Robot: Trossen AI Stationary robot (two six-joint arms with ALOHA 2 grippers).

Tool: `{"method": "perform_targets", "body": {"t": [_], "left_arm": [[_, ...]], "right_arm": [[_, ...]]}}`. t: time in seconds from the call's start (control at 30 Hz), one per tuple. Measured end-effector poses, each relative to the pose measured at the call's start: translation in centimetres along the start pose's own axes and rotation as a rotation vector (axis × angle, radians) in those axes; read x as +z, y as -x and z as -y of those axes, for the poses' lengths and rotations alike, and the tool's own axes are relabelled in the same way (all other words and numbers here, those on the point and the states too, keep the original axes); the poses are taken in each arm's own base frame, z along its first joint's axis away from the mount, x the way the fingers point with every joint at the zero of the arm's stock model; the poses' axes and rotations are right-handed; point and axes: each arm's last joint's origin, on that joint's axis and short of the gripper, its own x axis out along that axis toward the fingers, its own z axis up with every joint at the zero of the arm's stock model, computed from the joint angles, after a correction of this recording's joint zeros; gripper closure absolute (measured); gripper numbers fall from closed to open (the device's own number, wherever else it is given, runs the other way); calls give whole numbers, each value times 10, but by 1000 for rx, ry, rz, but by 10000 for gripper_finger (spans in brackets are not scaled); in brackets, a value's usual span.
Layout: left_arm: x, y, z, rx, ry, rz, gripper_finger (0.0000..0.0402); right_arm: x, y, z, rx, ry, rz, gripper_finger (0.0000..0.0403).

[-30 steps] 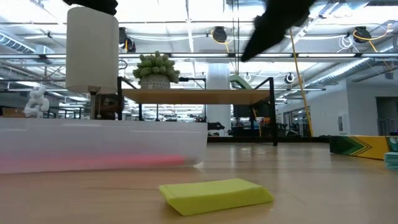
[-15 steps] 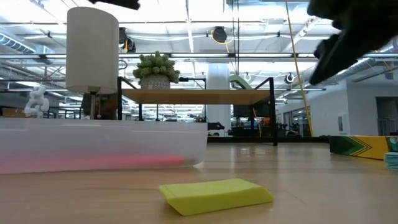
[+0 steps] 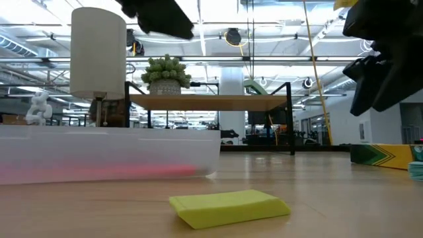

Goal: Pack school essentials
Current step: Put the black pen into the transparent box

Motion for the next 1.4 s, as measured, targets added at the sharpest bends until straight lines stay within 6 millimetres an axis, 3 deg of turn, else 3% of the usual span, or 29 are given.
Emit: {"method": "perform_targets", "body": {"t": [0.17,0.43,0.63,0.77,1.03,1.4], "left_arm": [[-5,-17,-13,-10,22,-46,218],[-7,-16,-7,-39,7,-69,218],[-10,-20,-2,-44,-9,-74,218],[-10,-27,-2,-28,-10,-60,218],[-10,-38,-3,-20,-60,-35,218],[-9,-42,-10,-4,-41,-29,218]], "right_arm": [[-3,4,2,30,-16,-47,207],[-18,32,10,155,-222,-262,207],[-37,44,7,169,-194,-426,207],[-43,47,0,201,-117,-438,207],[-50,41,-19,262,34,-429,207],[-66,9,-31,306,198,-408,207]]}}
